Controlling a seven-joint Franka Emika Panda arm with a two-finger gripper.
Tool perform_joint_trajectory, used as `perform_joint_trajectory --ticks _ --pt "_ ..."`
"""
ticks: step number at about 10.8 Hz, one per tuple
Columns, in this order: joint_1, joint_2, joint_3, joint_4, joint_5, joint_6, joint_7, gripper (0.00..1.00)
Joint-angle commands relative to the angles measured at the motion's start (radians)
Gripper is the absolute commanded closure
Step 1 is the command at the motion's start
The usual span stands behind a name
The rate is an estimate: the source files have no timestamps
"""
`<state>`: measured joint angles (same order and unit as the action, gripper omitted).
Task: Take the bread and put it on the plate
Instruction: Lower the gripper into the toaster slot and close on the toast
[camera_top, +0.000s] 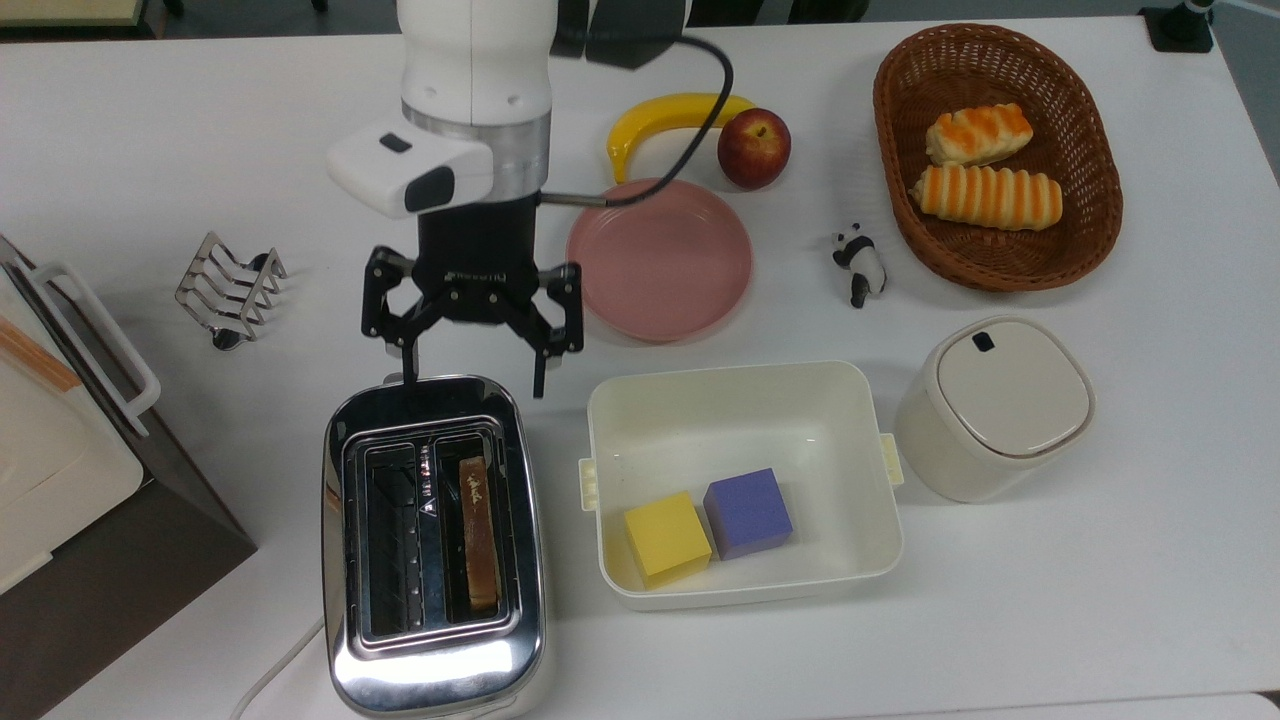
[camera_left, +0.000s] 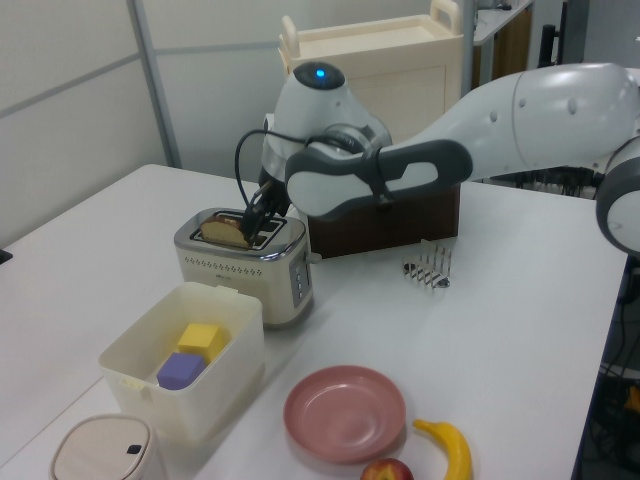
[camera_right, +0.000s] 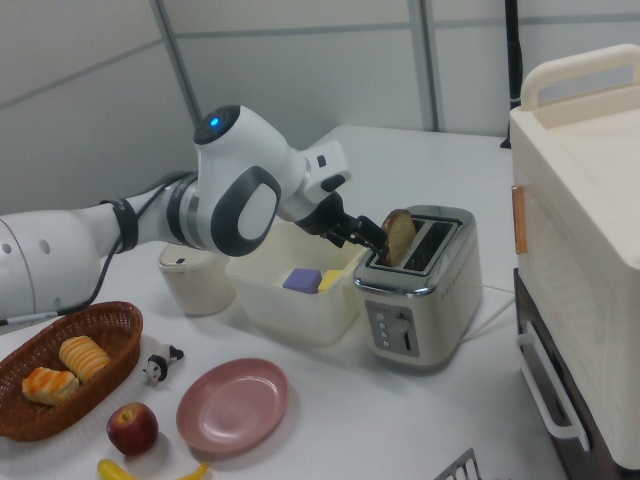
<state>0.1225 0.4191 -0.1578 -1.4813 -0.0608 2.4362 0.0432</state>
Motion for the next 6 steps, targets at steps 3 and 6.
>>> perform_joint_trajectory --ticks 3,6 --pt "-0.009 0.067 -0.003 -0.010 0.006 0.188 0.058 0.15" --pt "-0.007 0.112 -0.005 -0.008 -0.002 0.302 0.053 0.38"
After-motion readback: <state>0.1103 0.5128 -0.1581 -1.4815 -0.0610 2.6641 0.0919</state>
